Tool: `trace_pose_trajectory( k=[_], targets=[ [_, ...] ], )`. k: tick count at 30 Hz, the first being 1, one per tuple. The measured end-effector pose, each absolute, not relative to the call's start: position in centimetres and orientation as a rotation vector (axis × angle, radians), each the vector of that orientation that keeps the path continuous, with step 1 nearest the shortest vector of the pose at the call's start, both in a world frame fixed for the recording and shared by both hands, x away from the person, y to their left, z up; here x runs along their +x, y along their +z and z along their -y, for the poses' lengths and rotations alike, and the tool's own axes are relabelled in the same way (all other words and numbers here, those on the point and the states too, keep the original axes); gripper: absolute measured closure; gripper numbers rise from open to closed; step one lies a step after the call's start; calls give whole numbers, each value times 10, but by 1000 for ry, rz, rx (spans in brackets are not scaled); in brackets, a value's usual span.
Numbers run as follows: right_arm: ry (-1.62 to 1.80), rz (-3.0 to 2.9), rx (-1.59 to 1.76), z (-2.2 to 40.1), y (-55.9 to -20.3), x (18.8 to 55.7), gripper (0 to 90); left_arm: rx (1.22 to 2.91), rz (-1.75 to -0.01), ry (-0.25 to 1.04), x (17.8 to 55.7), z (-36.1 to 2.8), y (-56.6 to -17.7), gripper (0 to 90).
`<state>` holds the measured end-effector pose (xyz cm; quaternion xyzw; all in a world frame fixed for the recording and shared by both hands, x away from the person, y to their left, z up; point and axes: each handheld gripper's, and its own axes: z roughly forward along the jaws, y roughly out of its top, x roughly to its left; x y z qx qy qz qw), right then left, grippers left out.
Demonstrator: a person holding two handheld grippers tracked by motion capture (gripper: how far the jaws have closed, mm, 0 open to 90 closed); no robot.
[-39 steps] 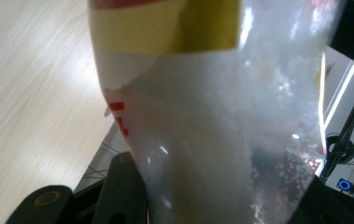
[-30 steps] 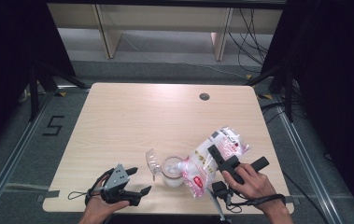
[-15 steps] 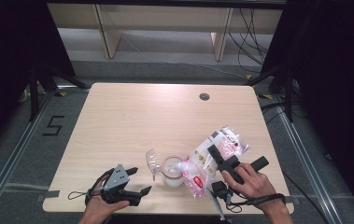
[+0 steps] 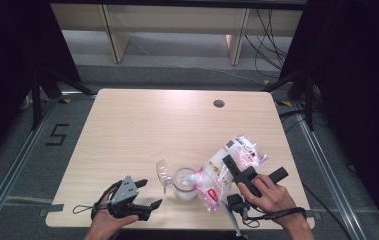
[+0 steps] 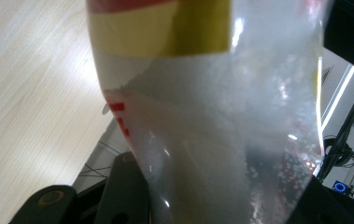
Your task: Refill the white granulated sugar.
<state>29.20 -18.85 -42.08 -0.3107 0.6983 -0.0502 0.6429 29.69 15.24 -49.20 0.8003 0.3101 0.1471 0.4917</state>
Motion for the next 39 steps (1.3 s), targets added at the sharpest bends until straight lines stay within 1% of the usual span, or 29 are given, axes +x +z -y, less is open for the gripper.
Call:
trace_pose_trajectory(
  k=[17,20,27,39],
  targets=[
    [-119,-1605,-718,189,-421,294,672,1943,-752,356,297,-152,-492,180],
    [-119,-1603,-720,189,-421,295,675,1962,-724,378,298,-154,-491,180],
    [-114,-1604,-721,189,-420,294,681,1959,-720,373,298,-154,-491,180],
    [-90,-1631,-665,189,-423,293,685,1958,-720,373,298,-154,-491,180]
  ],
)
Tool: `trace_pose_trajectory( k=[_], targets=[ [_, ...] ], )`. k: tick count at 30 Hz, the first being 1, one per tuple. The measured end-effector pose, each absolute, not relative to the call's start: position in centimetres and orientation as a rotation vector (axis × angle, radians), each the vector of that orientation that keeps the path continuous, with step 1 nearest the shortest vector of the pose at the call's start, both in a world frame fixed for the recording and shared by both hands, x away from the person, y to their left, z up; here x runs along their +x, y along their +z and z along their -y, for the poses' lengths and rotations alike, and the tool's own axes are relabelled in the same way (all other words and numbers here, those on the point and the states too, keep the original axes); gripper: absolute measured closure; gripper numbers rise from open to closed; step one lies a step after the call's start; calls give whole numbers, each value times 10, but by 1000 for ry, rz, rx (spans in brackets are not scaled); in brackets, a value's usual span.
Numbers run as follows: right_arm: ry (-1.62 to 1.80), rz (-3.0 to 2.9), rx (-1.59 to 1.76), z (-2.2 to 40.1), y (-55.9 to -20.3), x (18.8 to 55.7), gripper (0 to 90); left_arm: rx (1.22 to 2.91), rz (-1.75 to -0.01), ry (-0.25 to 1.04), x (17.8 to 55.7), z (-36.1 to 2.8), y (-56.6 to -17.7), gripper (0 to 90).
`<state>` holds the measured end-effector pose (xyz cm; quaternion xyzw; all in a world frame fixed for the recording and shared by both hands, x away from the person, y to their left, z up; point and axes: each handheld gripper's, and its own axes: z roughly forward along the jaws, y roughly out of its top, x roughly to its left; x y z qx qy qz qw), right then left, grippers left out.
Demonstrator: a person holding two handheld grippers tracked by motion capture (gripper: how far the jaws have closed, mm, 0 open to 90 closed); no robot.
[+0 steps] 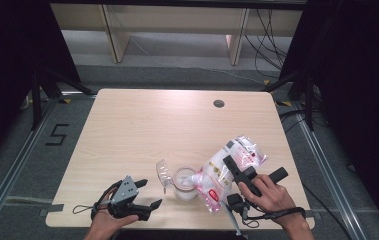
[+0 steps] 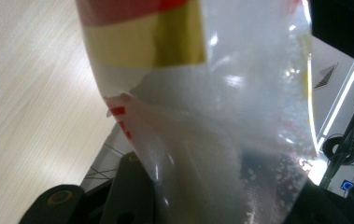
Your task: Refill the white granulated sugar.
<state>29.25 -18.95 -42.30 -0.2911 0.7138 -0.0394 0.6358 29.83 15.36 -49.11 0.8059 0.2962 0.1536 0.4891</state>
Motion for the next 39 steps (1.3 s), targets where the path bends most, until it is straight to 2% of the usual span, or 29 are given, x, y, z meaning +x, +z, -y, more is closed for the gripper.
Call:
trace_pose_trajectory(
  k=[39],
  targets=[
    [-106,-1619,-706,191,-420,295,689,1959,-720,373,298,-154,-491,180]
  ],
)
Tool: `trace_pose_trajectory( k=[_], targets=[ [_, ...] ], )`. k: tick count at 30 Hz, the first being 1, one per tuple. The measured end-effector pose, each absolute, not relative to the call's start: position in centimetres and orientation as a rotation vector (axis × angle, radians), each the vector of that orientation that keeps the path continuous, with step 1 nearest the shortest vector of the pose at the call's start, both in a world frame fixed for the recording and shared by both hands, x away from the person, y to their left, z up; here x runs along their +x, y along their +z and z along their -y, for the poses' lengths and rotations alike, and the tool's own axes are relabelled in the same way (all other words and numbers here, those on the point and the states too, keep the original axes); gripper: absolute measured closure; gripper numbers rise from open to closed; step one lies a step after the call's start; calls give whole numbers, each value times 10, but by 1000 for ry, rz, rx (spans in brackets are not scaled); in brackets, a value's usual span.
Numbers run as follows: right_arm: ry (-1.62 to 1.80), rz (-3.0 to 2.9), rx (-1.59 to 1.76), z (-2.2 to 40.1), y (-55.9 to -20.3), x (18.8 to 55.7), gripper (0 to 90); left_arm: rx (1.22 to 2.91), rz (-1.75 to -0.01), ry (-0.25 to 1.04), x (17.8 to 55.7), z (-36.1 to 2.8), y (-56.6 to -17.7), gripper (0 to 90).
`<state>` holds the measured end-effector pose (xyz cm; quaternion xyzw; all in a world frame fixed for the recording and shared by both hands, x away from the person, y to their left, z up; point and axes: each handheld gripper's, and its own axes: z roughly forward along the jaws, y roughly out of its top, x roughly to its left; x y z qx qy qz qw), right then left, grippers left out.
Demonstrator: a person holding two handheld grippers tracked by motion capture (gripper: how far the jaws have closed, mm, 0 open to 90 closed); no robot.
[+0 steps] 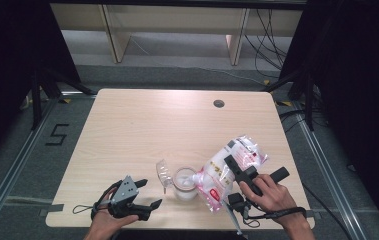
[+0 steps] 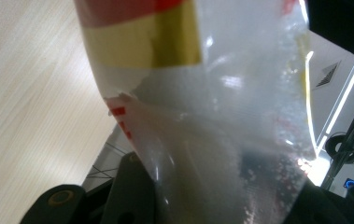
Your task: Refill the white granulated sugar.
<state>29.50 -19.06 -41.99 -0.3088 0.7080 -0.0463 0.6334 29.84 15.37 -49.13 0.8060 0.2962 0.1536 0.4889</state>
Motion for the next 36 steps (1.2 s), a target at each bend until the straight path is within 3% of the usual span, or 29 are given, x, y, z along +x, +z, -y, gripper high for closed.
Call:
trace_pose_trajectory(
  k=[36],
  targets=[
    [-95,-1622,-702,191,-420,296,691,1961,-721,380,298,-154,-490,180]
  ],
)
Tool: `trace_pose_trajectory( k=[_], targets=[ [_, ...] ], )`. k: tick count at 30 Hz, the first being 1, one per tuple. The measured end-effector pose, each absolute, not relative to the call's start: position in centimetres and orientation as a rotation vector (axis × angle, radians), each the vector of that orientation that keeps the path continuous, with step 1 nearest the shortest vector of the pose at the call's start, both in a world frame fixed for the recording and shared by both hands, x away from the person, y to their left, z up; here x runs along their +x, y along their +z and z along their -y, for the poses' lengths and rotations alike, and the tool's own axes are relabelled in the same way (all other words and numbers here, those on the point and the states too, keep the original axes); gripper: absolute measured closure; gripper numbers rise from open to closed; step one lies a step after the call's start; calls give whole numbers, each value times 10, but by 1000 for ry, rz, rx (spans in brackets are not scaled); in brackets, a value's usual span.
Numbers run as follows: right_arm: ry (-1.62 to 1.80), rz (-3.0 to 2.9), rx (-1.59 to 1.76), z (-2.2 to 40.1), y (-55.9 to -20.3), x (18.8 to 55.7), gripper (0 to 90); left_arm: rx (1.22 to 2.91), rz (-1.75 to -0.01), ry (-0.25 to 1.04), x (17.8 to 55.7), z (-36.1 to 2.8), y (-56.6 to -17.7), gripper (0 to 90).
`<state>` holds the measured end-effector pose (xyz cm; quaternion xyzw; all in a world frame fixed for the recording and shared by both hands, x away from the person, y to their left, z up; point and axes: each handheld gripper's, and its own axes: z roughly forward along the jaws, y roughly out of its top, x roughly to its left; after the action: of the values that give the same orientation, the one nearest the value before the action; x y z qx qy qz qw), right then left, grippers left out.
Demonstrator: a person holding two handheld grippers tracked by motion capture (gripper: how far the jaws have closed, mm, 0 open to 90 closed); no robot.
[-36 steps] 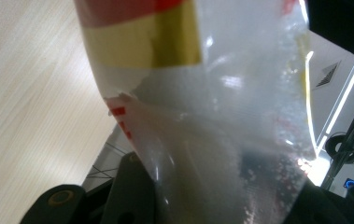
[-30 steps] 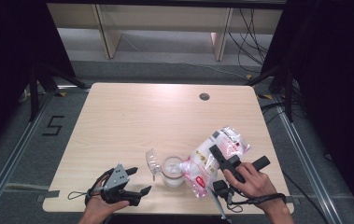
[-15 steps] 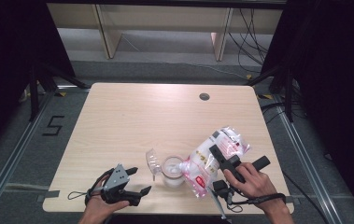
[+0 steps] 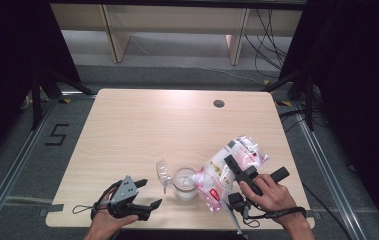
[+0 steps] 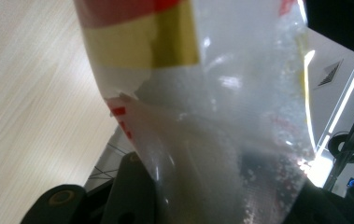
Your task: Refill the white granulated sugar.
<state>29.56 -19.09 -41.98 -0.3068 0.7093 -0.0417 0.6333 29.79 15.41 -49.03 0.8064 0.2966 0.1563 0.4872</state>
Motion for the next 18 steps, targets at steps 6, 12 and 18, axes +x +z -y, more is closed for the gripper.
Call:
trace_pose_trajectory(
  k=[6,12,18],
  targets=[
    [-96,-1625,-698,191,-420,295,692,1951,-720,373,298,-154,-491,180],
    [-84,-1646,-662,192,-421,295,692,1950,-720,372,298,-154,-491,180],
    [-101,-1629,-696,193,-419,296,692,1955,-724,372,298,-154,-491,180]
  ],
)
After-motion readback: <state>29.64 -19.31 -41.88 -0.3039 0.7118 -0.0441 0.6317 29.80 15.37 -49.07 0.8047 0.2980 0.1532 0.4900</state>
